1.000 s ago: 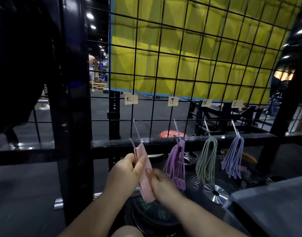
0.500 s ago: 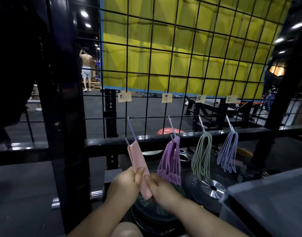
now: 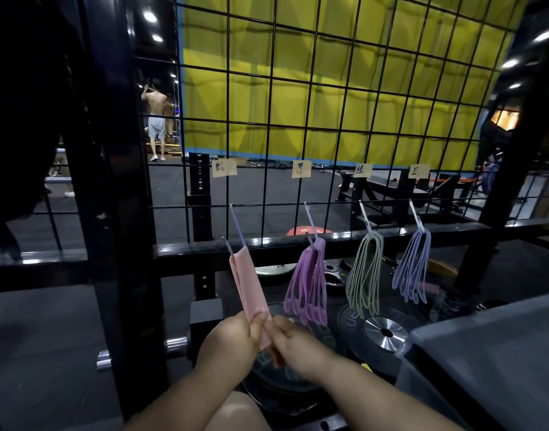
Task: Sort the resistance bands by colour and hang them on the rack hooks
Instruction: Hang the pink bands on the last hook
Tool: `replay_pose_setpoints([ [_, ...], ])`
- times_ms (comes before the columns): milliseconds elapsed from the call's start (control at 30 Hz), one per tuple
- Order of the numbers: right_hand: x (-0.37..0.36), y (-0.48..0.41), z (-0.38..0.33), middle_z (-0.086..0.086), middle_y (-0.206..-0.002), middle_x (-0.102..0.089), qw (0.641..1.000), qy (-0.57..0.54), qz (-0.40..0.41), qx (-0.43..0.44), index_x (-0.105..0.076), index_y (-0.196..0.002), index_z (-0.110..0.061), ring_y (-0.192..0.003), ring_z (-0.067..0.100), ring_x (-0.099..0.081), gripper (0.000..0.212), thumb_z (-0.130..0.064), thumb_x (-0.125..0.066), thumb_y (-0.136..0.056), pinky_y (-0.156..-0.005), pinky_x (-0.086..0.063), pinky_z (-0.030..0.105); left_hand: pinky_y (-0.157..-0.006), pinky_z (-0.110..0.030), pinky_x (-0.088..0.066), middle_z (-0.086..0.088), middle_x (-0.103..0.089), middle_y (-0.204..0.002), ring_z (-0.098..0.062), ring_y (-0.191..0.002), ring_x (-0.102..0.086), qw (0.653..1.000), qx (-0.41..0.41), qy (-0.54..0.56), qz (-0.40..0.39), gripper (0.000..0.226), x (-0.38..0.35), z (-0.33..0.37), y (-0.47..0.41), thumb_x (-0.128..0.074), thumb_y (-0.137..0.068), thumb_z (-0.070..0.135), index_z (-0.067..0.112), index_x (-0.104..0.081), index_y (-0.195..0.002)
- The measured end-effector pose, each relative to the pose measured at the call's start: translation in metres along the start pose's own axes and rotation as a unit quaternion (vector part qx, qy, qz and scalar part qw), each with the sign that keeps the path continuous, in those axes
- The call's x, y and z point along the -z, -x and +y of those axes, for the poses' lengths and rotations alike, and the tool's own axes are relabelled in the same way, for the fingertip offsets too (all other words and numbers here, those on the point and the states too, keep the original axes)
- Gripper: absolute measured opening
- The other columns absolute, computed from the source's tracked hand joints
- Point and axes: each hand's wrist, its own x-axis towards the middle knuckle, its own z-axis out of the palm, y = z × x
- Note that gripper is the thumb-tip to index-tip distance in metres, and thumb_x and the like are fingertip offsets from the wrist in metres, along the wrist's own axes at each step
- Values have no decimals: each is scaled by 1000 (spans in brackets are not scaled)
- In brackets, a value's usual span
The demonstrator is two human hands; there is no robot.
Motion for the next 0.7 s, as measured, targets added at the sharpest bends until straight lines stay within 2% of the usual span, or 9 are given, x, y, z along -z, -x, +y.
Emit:
replay_pose_setpoints([
  [100,-1,1,0,-8,-66,-53,1000,3,2,-1,-45,-74,-33,-64,5,-51,32,-44,-34,-102,-74,-41,26,-69,-26,-46,1,-64,-80,-16,-78,-61,1000,-4,-3,11,37,-2,-2,0,-40,-98,47,19,-64,-94],
  [233,0,2,4,-6,-59,-52,1000,9,-2,7,-46,-78,-27,-56,6,-49,32,-40,-33,-104,-72,-43,29,-77,-29,-49,-2,-66,-87,-19,-85,-62,1000,-5,-21,0,37,-7,-4,4,-38,-99,47,19,-63,-99],
  [433,9,7,1,0,-75,-56,1000,13,-1,-3,-56,-103,-14,-68,9,-52,35,-40,-32,-104,-68,-40,21,-78,-29,-50,-2,-69,-93,-20,-87,-63,998,29,-16,-46,47,-16,0,14,-34,-96,56,24,-66,-107],
  [500,12,7,3,-3,-78,-56,1000,22,4,0,-56,-99,-20,-72,9,-52,33,-41,-32,-104,-70,-40,22,-79,-28,-47,-1,-67,-94,-19,-90,-61,997,39,-6,-61,48,-18,3,18,-33,-96,58,23,-66,-101],
  [600,14,9,7,-10,-76,-54,999,43,4,-14,-53,-90,-25,-74,8,-52,30,-43,-33,-103,-69,-41,20,-74,-30,-45,4,-64,-78,-18,-78,-60,991,78,63,-84,42,-21,5,21,-40,-94,58,24,-59,-77],
  [633,15,10,9,-8,-76,-56,999,43,0,-18,-56,-89,-22,-76,12,-54,32,-41,-34,-103,-72,-43,24,-71,-32,-46,6,-61,-69,-18,-70,-58,986,93,98,-94,43,-24,5,20,-46,-89,61,24,-61,-72],
  [700,19,13,13,-6,-71,-56,999,52,-7,-12,-56,-76,-23,-74,15,-54,35,-35,-37,-103,-76,-44,28,-66,-37,-44,7,-54,-56,-20,-59,-50,974,116,158,-113,48,-39,-8,16,-54,-67,72,27,-68,-69],
])
